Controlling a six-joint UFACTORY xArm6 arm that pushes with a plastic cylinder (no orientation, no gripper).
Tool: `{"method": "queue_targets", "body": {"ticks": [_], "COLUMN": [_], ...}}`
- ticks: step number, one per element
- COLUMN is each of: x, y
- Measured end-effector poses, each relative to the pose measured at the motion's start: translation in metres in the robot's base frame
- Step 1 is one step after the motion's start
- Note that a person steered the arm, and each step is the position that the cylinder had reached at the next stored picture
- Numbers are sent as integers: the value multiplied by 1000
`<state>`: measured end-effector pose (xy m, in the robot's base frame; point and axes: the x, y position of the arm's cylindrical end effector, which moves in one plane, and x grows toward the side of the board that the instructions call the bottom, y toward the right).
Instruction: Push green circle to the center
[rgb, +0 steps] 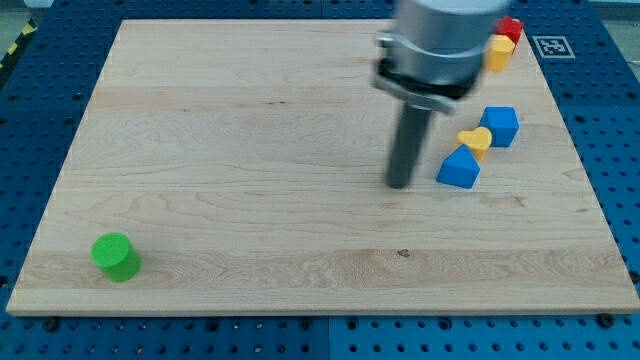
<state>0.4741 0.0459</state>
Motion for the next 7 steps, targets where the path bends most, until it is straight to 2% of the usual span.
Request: {"method": "queue_targets", "body": {"ticks": [1, 2, 3, 4, 5, 6, 7], "x": [-11, -9, 13, 37, 128, 144, 143], "y": [-121, -268, -349, -350, -350, -341, -306]}}
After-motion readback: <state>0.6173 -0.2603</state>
